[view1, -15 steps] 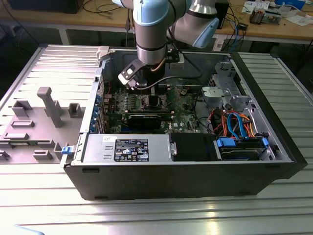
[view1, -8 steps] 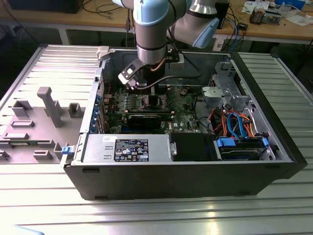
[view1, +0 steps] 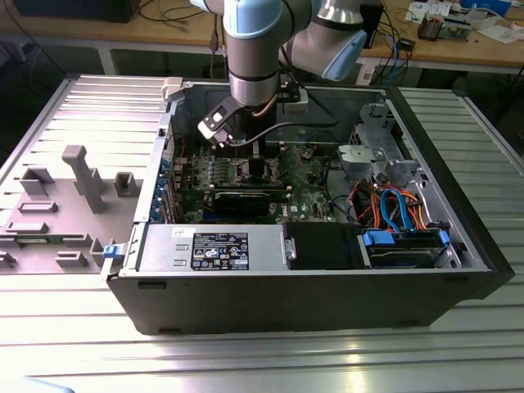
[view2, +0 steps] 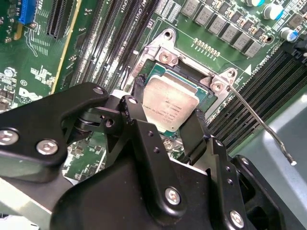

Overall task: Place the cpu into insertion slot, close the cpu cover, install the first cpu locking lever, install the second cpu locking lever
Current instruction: 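Place the cpu into insertion slot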

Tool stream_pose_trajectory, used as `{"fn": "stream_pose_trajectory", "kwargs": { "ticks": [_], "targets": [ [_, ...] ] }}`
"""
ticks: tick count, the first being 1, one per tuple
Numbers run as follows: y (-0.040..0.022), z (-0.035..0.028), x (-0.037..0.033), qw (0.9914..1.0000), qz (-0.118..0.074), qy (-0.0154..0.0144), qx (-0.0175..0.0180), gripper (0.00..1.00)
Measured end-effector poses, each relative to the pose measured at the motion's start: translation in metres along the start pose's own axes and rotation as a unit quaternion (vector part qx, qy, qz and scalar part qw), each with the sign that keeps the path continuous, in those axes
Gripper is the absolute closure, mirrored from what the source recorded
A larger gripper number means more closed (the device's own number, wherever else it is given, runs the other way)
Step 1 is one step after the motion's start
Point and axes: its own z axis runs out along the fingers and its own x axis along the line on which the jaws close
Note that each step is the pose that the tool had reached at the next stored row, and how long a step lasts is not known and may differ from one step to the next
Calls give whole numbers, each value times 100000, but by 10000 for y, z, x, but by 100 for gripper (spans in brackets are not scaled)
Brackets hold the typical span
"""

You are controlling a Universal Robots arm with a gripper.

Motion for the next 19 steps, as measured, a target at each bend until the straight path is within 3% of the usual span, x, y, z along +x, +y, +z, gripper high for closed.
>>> {"fn": "stream_pose_trajectory", "kwargs": {
  "ticks": [19],
  "targets": [
    [16,47,22,99999,-347,134,3,45]
  ]
}}
